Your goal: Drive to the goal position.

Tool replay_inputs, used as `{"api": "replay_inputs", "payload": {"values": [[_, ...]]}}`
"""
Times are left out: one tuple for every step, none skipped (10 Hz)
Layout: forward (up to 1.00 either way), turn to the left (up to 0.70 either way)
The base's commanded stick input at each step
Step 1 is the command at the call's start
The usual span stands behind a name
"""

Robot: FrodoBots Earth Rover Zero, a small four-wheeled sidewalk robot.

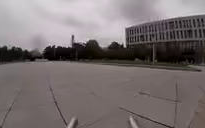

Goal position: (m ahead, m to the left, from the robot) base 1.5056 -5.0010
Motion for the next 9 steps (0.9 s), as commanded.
{"api": "replay_inputs", "payload": {"values": [[0.8, 0.0], [0.8, 0.0], [0.8, 0.01], [0.8, 0.17], [0.8, 0.32], [0.8, 0.32], [0.8, 0.32], [0.8, 0.32], [0.8, 0.31]]}}
